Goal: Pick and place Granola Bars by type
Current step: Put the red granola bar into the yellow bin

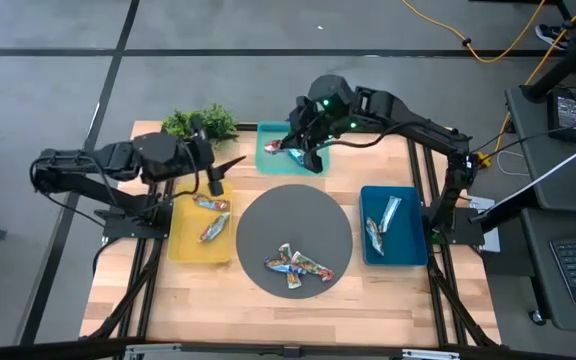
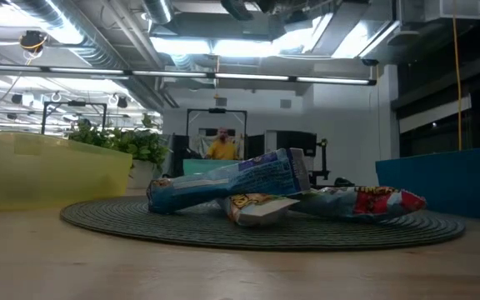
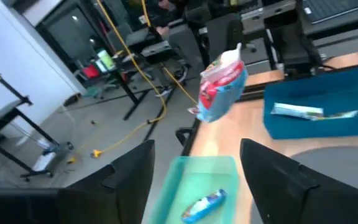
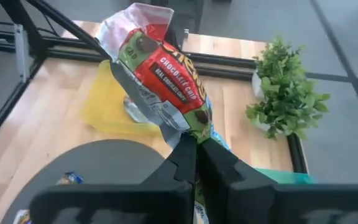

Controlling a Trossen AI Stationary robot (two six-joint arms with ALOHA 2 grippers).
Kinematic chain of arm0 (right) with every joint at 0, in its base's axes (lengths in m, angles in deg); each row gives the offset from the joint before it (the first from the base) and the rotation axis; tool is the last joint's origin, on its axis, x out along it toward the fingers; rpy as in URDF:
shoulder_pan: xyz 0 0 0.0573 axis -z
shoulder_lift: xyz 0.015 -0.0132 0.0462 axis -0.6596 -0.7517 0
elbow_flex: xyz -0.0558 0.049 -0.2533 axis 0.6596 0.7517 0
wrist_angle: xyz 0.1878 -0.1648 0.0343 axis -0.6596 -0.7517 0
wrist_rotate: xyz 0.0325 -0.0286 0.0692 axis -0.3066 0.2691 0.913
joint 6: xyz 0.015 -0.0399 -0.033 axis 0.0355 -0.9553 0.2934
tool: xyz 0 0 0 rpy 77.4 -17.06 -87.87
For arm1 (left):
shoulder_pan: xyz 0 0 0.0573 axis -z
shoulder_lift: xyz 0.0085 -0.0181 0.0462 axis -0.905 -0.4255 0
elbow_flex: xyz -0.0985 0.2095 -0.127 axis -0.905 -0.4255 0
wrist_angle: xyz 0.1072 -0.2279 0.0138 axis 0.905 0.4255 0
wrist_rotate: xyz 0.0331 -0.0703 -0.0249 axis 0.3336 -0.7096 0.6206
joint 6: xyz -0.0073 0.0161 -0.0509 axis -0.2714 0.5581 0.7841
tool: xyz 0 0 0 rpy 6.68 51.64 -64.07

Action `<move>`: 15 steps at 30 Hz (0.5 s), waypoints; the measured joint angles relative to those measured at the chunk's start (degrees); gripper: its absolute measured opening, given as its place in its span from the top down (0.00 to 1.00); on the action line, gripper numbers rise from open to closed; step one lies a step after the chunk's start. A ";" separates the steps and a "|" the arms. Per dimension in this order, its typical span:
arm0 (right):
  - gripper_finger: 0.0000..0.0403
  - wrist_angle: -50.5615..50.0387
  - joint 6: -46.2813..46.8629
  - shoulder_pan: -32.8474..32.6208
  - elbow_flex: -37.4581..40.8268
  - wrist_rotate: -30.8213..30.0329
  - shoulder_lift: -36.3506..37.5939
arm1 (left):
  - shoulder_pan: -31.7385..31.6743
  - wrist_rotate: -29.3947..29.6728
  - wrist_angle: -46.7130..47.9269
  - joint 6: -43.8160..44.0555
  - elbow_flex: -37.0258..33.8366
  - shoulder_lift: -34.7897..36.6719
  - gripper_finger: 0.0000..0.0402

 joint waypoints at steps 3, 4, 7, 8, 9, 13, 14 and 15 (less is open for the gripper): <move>0.96 1.35 -0.40 1.24 0.02 2.44 0.10 | -1.42 -0.71 -4.15 -1.07 0.00 -1.22 0.39; 0.96 1.75 -0.44 1.59 0.00 3.46 0.10 | -1.84 -1.26 -5.06 -1.33 -0.02 -1.57 0.38; 0.96 3.03 -0.57 2.73 0.02 7.43 0.10 | -3.01 -4.39 -8.53 -1.63 -0.02 -2.73 0.36; 0.96 3.46 -0.62 3.01 0.02 8.35 0.10 | -3.38 -5.48 -9.57 -1.61 -0.02 -3.14 0.36; 0.96 4.16 -0.93 3.28 0.02 9.12 0.10 | -3.69 -6.63 -10.67 -1.57 -0.02 -3.62 0.35; 0.96 6.83 -1.89 3.51 0.02 10.87 0.10 | -4.60 -9.45 -13.68 -1.54 -0.02 -5.48 0.35; 0.96 7.52 -1.87 3.51 0.02 10.94 0.10 | -4.72 -9.76 -14.66 -1.54 -0.02 -5.92 0.35; 0.96 8.06 -1.87 3.51 0.02 11.26 0.10 | -4.84 -10.16 -15.50 -1.52 -0.04 -6.33 0.35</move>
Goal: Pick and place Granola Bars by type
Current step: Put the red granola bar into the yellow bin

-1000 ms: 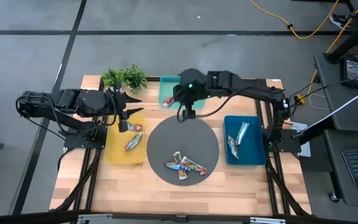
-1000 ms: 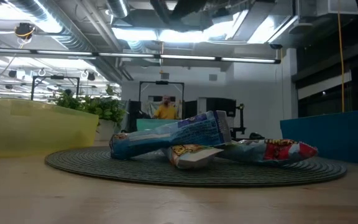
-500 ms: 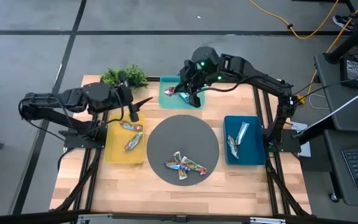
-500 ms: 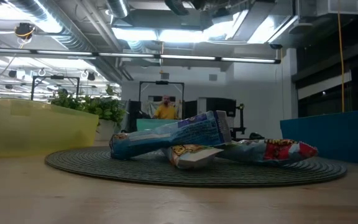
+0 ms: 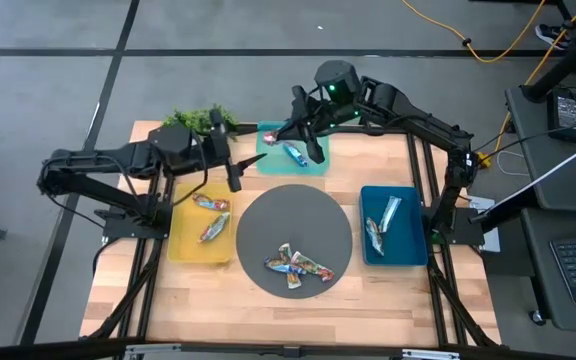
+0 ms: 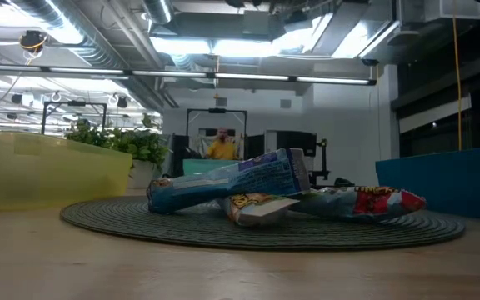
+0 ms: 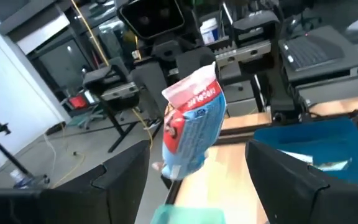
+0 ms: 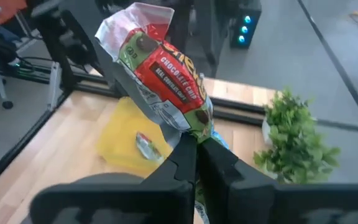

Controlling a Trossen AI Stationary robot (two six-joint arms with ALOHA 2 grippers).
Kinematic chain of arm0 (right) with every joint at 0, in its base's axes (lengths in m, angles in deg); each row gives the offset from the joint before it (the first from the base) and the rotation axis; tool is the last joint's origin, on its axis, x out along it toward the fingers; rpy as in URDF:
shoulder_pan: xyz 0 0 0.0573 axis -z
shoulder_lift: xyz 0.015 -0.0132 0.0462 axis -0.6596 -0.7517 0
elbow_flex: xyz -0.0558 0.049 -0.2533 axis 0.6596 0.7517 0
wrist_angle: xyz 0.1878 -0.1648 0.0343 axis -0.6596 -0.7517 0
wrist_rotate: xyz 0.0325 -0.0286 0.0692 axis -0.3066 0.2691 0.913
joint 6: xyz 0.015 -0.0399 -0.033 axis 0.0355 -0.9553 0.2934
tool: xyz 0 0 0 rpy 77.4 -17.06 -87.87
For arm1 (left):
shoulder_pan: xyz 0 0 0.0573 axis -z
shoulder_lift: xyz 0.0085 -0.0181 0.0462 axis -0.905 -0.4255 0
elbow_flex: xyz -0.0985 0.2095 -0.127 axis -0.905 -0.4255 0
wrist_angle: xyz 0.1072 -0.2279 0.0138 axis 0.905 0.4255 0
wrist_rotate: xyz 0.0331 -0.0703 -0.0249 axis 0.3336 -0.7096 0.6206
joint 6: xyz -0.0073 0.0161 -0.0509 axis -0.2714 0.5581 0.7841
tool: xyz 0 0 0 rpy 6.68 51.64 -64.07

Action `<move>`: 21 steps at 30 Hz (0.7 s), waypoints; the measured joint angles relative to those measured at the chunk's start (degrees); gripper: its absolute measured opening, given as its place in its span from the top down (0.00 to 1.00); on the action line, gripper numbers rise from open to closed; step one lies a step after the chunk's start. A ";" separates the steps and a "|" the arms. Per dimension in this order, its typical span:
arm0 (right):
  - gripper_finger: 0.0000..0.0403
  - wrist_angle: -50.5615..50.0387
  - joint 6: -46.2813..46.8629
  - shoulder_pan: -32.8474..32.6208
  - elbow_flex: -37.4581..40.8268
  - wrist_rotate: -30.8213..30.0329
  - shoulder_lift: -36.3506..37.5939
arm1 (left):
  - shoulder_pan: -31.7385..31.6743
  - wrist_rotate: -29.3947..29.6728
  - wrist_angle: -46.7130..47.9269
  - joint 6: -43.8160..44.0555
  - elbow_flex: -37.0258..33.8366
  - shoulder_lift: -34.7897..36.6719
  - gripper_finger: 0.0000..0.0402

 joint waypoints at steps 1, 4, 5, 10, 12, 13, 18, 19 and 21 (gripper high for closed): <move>0.96 0.45 -0.02 0.00 0.00 0.78 0.00 | -0.09 -0.37 -1.09 -0.02 0.00 -0.42 0.36; 0.96 1.02 -0.02 0.00 0.00 2.12 0.00 | -0.10 -0.85 -4.55 -0.03 0.00 -1.35 0.35; 0.96 1.04 -0.04 0.00 0.00 2.24 0.00 | -0.09 -0.92 -5.68 -0.04 0.00 -1.63 0.35; 0.96 1.02 -0.02 0.00 0.02 2.21 0.00 | -0.09 -3.56 -8.79 -0.45 0.00 -2.36 0.36; 0.96 1.02 -0.02 0.00 0.02 2.21 0.00 | -0.09 -5.22 -10.08 -0.28 0.00 -2.43 0.37; 0.96 1.03 -0.02 0.00 0.02 2.21 0.00 | -0.05 -5.78 -10.52 -0.15 0.00 -2.43 0.38; 0.96 1.30 0.22 -0.04 0.02 2.19 0.00 | -0.07 -5.36 -10.61 0.29 0.00 -2.43 0.46; 0.96 1.30 0.24 -0.04 0.02 2.19 0.00 | -0.06 -5.36 -10.61 0.38 0.00 -2.43 0.49; 0.96 1.30 0.55 -0.13 0.02 2.18 0.00 | -0.05 -5.34 -10.61 0.43 0.00 -2.43 0.54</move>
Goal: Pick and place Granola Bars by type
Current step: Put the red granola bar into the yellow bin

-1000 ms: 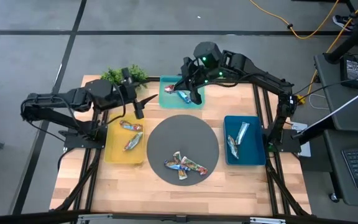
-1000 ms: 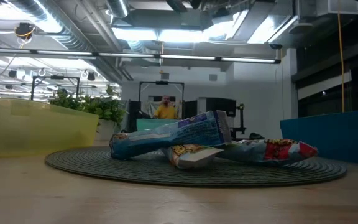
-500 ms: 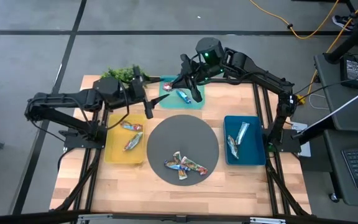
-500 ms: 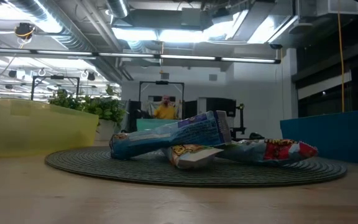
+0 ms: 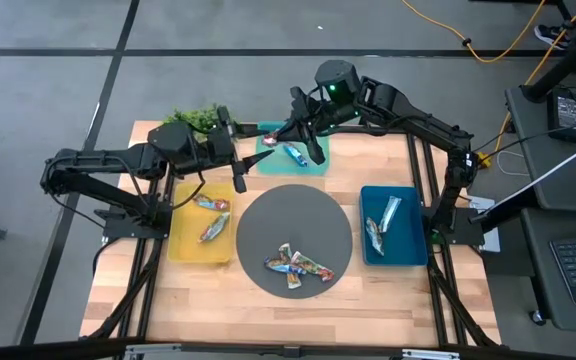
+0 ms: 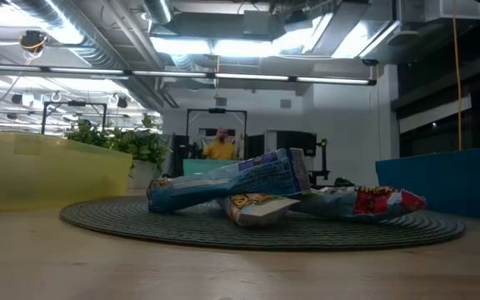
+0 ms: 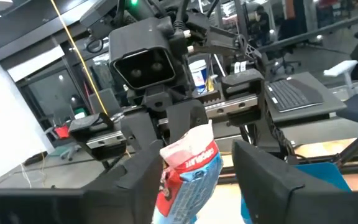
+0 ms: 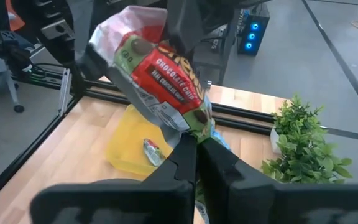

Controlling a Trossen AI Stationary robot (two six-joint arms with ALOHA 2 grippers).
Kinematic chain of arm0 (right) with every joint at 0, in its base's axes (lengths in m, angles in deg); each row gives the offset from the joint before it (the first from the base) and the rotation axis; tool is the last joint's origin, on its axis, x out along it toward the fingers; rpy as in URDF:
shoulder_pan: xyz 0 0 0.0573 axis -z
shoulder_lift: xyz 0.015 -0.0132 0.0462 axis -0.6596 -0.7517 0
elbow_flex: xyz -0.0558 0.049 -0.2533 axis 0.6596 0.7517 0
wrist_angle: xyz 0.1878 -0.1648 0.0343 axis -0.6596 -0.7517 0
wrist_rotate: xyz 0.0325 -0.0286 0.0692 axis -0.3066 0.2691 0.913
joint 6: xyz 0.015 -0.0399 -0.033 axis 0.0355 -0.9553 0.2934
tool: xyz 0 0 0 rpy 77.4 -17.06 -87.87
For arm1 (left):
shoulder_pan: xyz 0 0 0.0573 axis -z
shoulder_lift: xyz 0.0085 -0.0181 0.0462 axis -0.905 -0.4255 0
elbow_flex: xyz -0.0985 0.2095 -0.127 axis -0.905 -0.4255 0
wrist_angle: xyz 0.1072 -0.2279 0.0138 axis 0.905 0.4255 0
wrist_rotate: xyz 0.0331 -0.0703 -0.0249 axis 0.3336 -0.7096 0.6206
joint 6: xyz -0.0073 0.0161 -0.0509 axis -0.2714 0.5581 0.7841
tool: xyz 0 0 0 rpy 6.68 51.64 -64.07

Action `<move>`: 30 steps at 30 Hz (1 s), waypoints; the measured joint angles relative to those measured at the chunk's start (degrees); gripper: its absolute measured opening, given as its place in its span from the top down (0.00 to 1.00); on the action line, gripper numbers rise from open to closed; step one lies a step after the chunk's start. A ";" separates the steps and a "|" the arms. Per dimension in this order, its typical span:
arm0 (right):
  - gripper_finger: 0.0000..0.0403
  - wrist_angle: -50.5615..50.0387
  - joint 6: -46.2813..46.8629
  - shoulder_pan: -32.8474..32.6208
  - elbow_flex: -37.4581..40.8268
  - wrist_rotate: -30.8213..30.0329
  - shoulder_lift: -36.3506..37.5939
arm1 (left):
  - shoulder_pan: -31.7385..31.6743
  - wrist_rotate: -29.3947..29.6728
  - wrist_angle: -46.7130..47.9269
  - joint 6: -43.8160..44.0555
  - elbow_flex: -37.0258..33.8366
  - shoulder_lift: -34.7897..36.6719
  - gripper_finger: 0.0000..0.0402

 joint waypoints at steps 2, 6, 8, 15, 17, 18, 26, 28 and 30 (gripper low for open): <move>0.96 -0.01 0.71 0.00 0.00 0.00 0.00 | 0.00 0.01 0.01 0.06 0.00 0.00 0.60; 0.96 -0.02 1.00 -0.02 0.02 0.01 0.00 | -0.01 0.63 0.08 0.06 0.00 0.00 0.71; 0.96 -0.02 1.00 -0.02 0.02 -0.01 0.00 | 0.00 1.11 0.12 0.06 0.00 0.00 0.77; 0.96 -0.04 1.00 -0.02 0.02 -0.04 0.00 | 0.00 1.40 0.27 0.05 0.00 0.00 0.91; 0.96 -0.04 1.00 -0.02 0.02 -0.04 0.00 | -0.02 1.44 0.32 0.04 0.00 0.00 0.93; 0.96 -0.03 1.00 -0.02 0.02 -0.04 0.00 | -0.04 1.46 0.33 0.04 0.00 0.00 0.94; 0.89 -0.02 0.93 -0.02 0.02 -0.12 0.00 | -0.04 2.69 0.36 0.01 0.00 0.00 0.96; 0.83 -0.05 0.89 -0.02 -0.01 -0.13 0.00 | -0.04 2.93 0.41 0.01 0.00 0.00 0.96; 0.75 -0.39 0.66 0.02 -0.54 -0.49 0.00 | -0.04 2.99 0.41 0.01 0.00 -0.02 0.96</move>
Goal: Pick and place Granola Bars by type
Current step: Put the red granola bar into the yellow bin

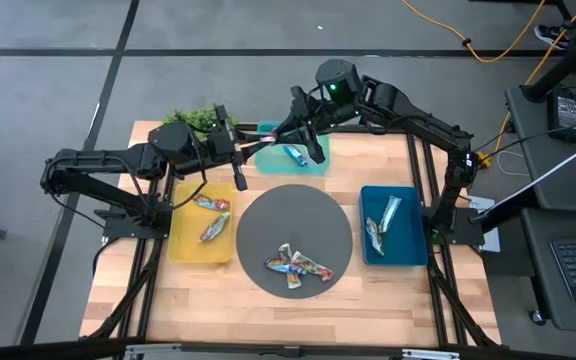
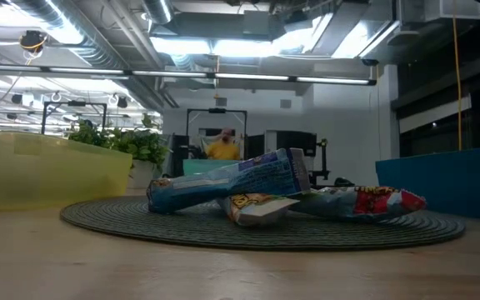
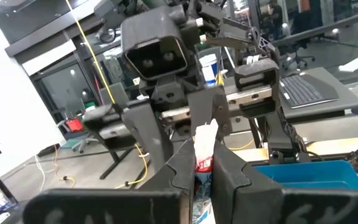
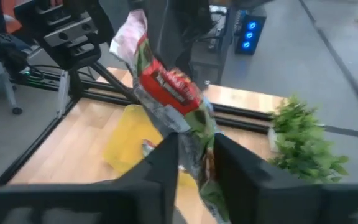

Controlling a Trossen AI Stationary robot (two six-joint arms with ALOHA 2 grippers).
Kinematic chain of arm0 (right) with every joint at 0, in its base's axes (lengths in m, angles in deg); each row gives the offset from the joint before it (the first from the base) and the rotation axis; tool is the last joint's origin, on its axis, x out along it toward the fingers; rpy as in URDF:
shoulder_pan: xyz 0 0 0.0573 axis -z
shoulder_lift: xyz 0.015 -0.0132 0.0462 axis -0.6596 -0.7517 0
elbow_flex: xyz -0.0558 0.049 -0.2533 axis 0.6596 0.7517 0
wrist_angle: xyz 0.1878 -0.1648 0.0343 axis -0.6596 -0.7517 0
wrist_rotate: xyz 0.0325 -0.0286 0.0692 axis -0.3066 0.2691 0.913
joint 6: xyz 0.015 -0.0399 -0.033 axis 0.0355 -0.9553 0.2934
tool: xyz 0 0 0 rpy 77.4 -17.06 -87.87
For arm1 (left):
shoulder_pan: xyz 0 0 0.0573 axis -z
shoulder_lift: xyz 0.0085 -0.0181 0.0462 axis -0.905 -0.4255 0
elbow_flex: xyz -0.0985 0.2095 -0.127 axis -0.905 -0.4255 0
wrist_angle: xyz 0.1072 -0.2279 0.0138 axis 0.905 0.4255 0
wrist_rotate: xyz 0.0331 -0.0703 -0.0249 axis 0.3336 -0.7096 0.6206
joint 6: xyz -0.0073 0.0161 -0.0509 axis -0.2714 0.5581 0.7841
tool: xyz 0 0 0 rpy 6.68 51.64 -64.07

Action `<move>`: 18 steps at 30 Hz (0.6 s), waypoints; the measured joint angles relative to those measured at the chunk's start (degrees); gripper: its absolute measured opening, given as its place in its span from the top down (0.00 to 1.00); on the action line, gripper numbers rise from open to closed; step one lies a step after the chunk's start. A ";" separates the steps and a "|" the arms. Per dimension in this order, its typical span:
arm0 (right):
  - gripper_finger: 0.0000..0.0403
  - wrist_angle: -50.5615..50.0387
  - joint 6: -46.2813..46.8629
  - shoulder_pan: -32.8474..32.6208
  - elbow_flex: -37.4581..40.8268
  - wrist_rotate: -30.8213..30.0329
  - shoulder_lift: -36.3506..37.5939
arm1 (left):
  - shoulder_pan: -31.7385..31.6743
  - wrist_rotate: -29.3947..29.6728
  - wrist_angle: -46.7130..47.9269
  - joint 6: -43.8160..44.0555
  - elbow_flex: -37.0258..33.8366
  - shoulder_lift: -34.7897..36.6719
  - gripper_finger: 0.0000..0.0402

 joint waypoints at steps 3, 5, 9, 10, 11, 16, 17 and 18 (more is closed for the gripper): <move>0.63 -1.35 -2.93 -0.05 -1.62 -3.51 0.00 | 0.04 0.00 0.00 0.00 0.00 0.01 0.96; 0.56 -3.81 -4.81 -0.04 -3.60 -7.72 0.00 | 0.04 0.00 0.02 0.01 0.00 0.00 0.96; 0.47 -7.98 -7.02 0.08 -7.14 -17.08 0.13 | 0.04 0.80 0.26 0.00 0.00 0.01 0.96; 0.46 -9.20 -7.01 0.31 -7.76 -18.59 0.12 | 0.04 1.42 0.93 -0.03 0.00 0.20 0.96; 0.45 -10.68 -7.02 0.53 -8.36 -19.33 0.11 | 0.04 2.01 1.96 -0.03 0.00 0.47 0.96; 0.46 -17.12 -6.35 1.67 -9.65 -20.45 0.20 | 0.83 5.72 8.98 0.96 0.00 2.39 0.96; 0.47 -18.51 -5.86 1.71 -9.65 -21.14 0.22 | 1.15 6.31 10.54 1.60 0.00 2.91 0.96; 0.48 -19.46 -5.73 1.73 -9.65 -21.94 0.29 | 1.47 6.98 11.95 2.31 0.00 3.46 0.96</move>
